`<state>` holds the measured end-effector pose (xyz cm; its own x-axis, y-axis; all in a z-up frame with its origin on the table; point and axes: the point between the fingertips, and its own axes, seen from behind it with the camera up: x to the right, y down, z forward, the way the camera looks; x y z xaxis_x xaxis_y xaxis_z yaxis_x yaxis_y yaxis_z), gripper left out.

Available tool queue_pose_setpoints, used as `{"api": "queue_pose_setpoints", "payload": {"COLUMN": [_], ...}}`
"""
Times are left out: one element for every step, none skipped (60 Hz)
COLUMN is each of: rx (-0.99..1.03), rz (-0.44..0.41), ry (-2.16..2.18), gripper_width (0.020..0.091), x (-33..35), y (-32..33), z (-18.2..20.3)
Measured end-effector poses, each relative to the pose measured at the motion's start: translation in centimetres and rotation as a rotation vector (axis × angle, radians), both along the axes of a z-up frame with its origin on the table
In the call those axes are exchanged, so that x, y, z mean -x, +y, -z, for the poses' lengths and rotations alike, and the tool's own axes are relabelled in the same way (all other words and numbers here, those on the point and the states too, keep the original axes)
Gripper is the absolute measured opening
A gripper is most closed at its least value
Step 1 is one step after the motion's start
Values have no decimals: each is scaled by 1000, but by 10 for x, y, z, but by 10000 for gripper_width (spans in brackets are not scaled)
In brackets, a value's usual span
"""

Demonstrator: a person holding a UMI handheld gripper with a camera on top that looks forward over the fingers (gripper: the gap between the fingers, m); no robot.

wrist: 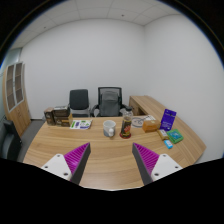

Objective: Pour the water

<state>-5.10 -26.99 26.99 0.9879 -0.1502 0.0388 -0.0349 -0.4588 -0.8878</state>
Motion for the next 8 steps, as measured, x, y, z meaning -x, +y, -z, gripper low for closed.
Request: {"api": "queue_pose_setpoints", "payload": {"rx": [2, 4, 6, 6, 6, 5, 4, 4], "rz": [1, 2, 3, 5, 7, 9, 10, 10], "ry": [2, 3, 3, 3, 4, 6, 8, 9], "gripper_width": [856, 857, 855, 857, 858, 857, 857, 857], "x": [0, 1, 1, 1, 1, 0, 0, 0], "y": [-3, -5, -6, -8, -9, -10, -10, -11], "z": [0, 0, -1, -1, -1, -2, -3, -3]}}
